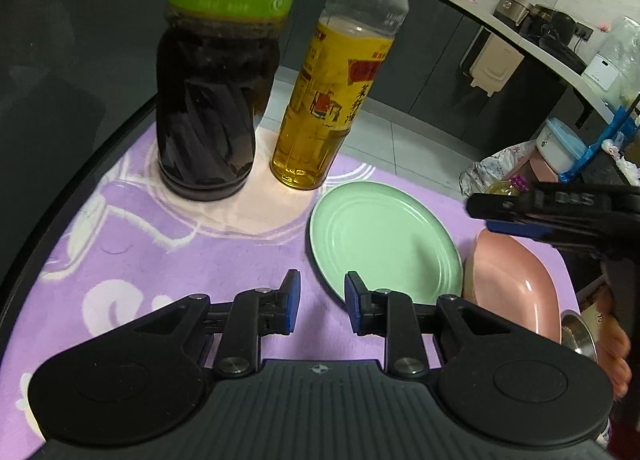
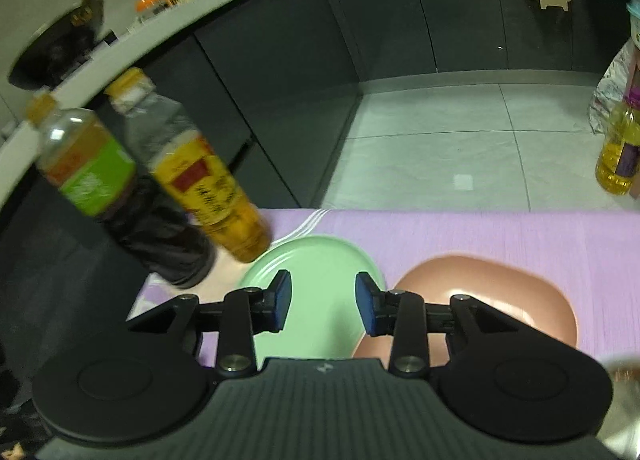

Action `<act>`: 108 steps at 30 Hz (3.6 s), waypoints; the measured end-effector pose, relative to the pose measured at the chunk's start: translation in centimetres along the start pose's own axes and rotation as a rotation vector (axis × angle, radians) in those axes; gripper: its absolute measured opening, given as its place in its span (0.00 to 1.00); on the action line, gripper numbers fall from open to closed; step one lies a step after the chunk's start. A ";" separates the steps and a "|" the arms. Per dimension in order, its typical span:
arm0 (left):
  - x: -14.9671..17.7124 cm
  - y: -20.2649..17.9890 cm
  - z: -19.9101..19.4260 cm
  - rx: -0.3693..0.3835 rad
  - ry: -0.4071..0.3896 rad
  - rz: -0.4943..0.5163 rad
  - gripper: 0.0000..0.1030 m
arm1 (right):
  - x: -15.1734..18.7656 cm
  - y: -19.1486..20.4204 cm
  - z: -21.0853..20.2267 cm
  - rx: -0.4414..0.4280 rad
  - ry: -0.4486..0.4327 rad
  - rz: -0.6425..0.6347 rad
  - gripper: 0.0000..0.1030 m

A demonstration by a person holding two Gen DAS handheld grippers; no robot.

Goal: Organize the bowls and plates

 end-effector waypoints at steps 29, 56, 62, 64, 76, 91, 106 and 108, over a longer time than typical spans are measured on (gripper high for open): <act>0.1 2.3 -1.1 -0.021 0.020 0.006 0.13 | 3.2 3.5 2.5 0.085 0.090 -0.134 0.33; 6.6 4.7 -8.7 0.021 0.026 0.014 0.14 | 14.8 6.2 -7.5 -0.026 0.132 0.048 0.14; 7.1 4.7 -8.8 0.026 0.029 0.010 0.14 | 15.2 6.1 -7.9 -0.024 0.118 0.057 0.14; 7.1 4.7 -8.7 0.022 0.030 0.010 0.14 | 15.2 6.2 -8.0 -0.025 0.113 0.055 0.14; 7.2 5.4 -8.0 0.001 0.035 -0.005 0.14 | 15.4 6.7 -7.0 -0.019 0.114 0.062 0.14; 7.0 6.0 -7.3 -0.016 0.033 -0.017 0.14 | 15.2 6.9 -6.4 -0.021 0.111 0.055 0.14; 7.2 6.7 -6.7 -0.004 0.064 -0.038 0.15 | 15.7 6.8 -5.0 -0.016 0.133 0.075 0.16; 7.1 6.7 -6.9 -0.006 0.064 -0.039 0.16 | 15.7 6.6 -5.0 -0.017 0.127 0.089 0.16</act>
Point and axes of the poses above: each gripper's, at about its wrist camera, not at the fingertips, and z roughly the way its jaws point, y to its left, x to its underside, the point moved 6 cm from there along z, roughly the way its jaws point, and after that the axes turned 5 degrees about x, right-handed, at the moved point
